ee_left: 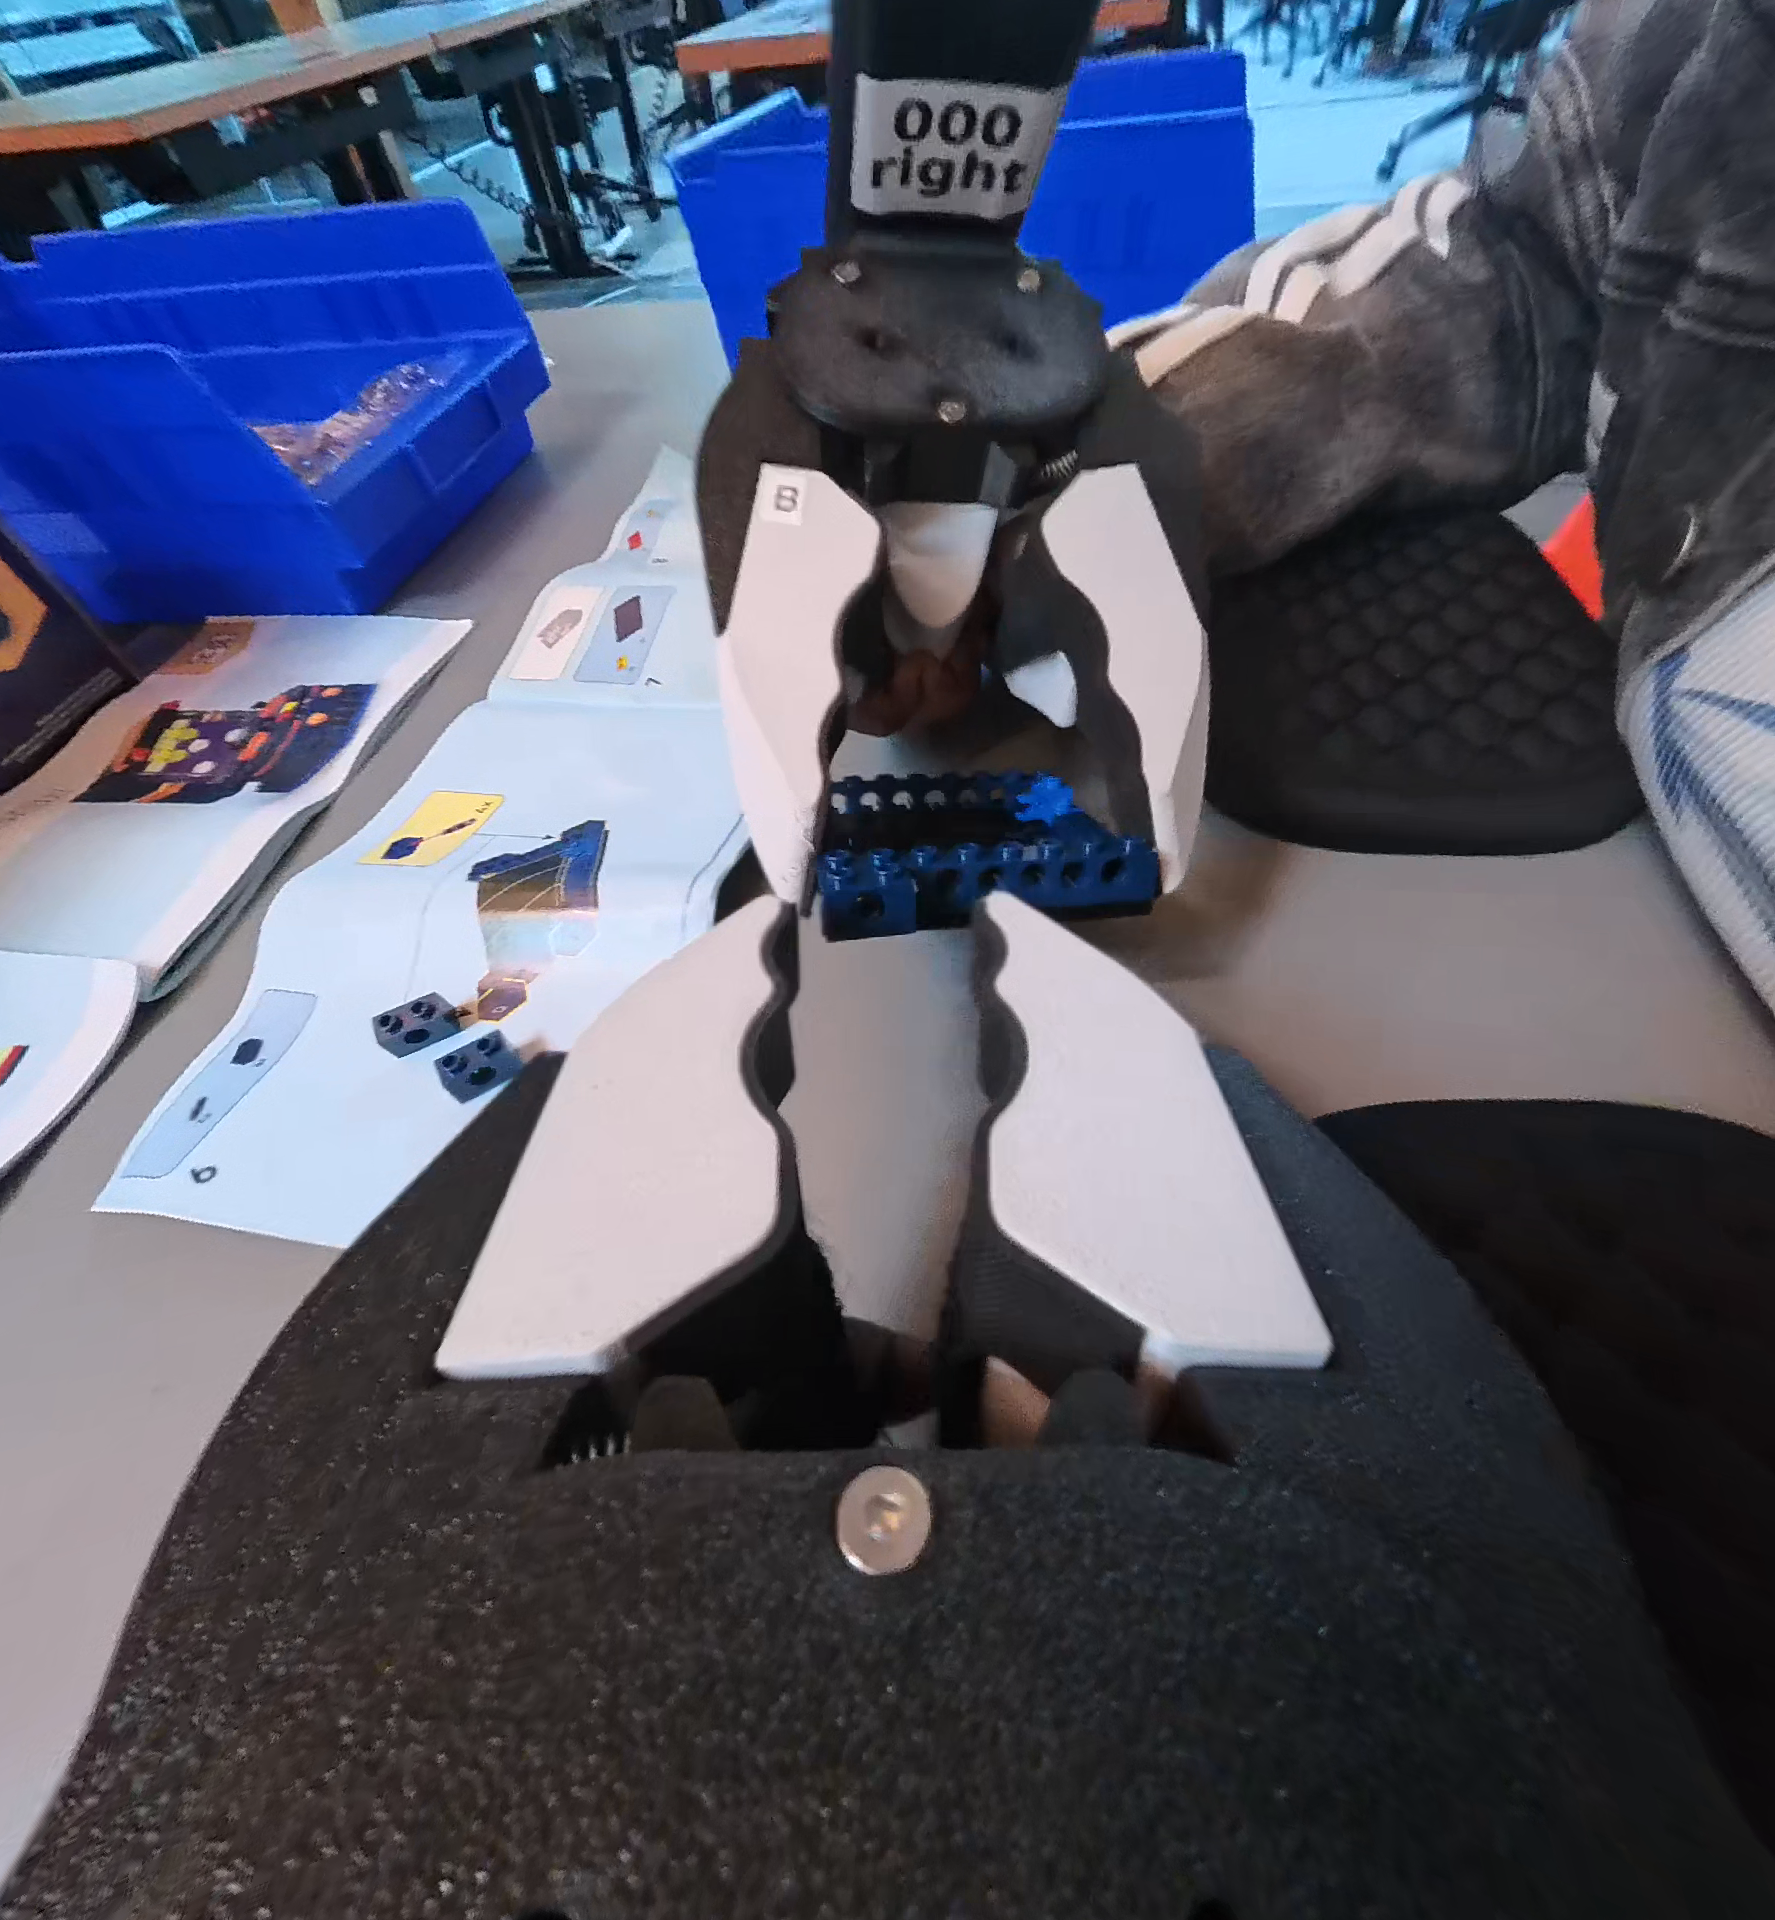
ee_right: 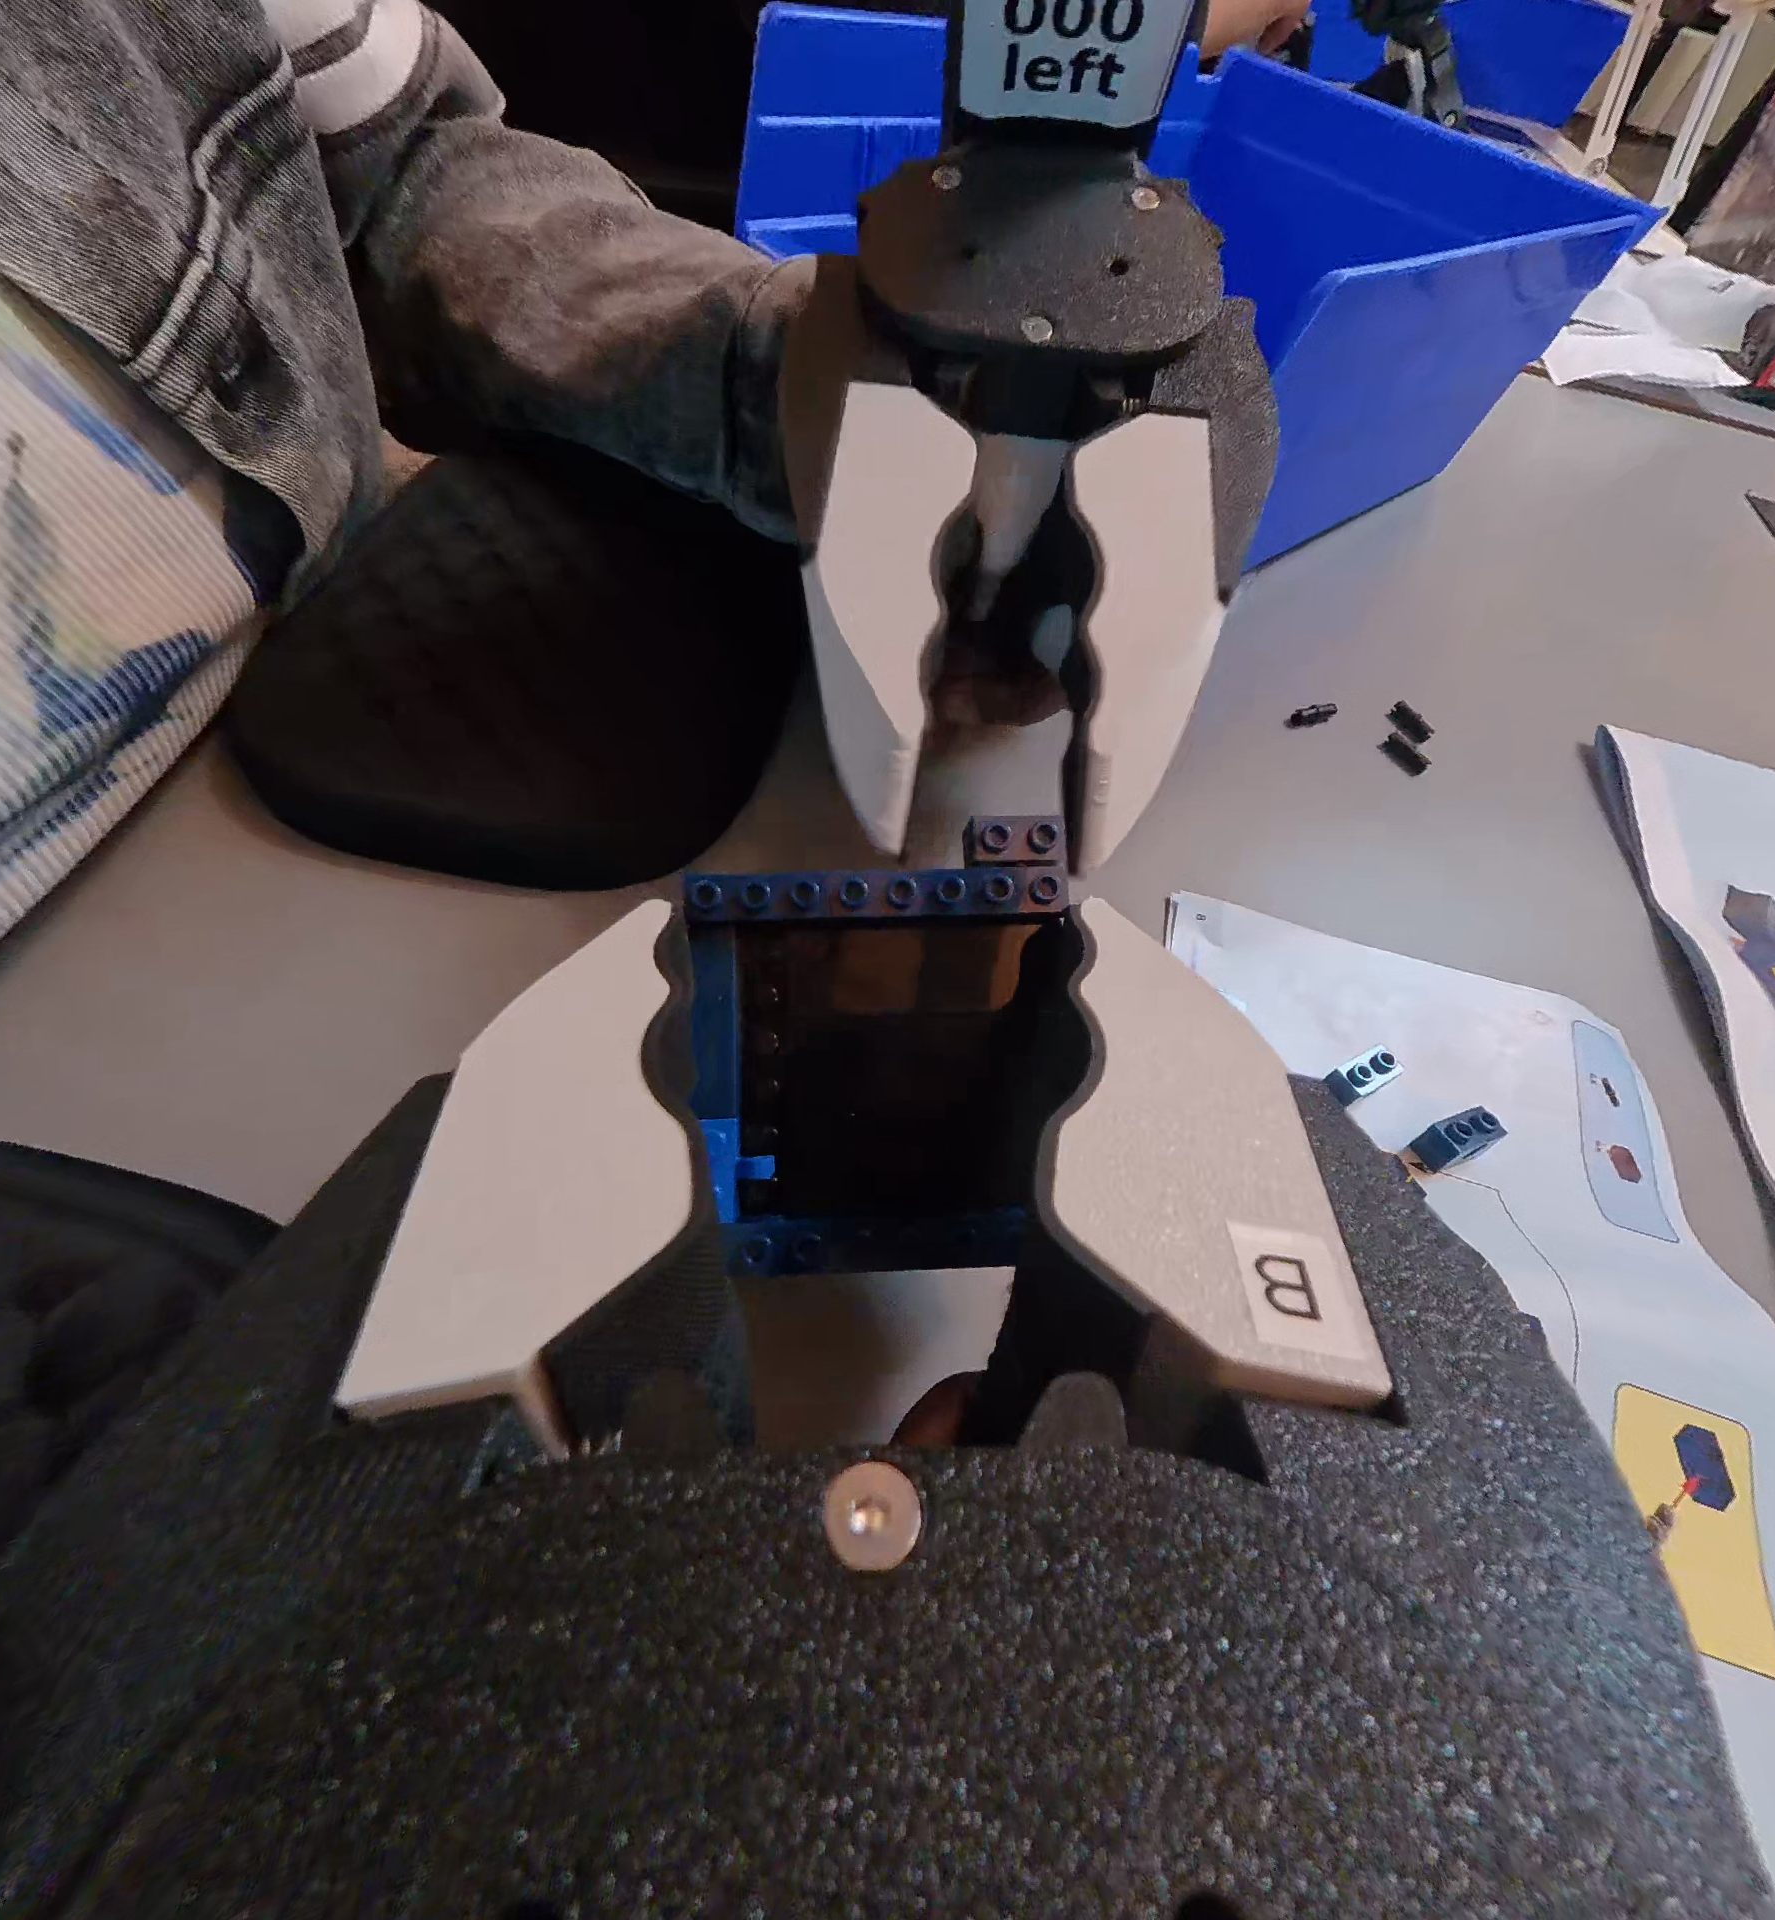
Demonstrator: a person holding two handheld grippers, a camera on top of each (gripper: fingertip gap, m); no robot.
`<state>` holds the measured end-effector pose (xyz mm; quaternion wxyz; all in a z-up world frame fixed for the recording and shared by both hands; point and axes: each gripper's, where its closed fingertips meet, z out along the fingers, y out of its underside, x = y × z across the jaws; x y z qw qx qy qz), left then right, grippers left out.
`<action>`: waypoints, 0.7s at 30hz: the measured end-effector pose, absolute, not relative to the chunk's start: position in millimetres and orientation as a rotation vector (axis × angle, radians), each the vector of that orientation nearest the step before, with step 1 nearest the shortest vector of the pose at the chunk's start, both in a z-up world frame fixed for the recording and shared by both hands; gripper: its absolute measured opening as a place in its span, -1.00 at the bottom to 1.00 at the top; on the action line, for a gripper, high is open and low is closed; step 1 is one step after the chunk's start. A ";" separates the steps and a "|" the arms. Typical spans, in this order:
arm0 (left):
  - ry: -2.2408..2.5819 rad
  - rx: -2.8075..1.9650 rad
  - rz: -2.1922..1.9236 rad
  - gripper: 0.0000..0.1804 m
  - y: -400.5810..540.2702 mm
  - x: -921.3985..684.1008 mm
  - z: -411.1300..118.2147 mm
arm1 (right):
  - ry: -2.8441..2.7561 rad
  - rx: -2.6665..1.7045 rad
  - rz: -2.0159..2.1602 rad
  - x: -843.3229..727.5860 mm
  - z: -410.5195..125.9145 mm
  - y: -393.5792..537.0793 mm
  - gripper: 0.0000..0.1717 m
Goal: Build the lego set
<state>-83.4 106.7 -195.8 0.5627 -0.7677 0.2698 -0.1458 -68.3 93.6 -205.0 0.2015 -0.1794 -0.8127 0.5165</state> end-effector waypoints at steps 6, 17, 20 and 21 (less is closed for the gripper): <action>0.604 -1.782 -0.336 -0.83 106.8 -87.1 -191.4 | -2.286 -0.513 1.429 -68.8 -208.2 95.5 -0.20; 0.607 -1.802 -0.307 -0.76 108.6 -87.6 -194.4 | -2.293 -0.534 1.408 -71.2 -210.9 98.4 -0.20; 0.610 -1.801 -0.290 -0.75 108.7 -87.6 -194.7 | -2.291 -0.535 1.403 -71.7 -211.2 98.6 -0.21; 0.610 -1.802 -0.286 -0.74 109.0 -87.7 -195.0 | -2.292 -0.535 1.403 -71.7 -211.3 98.6 -0.21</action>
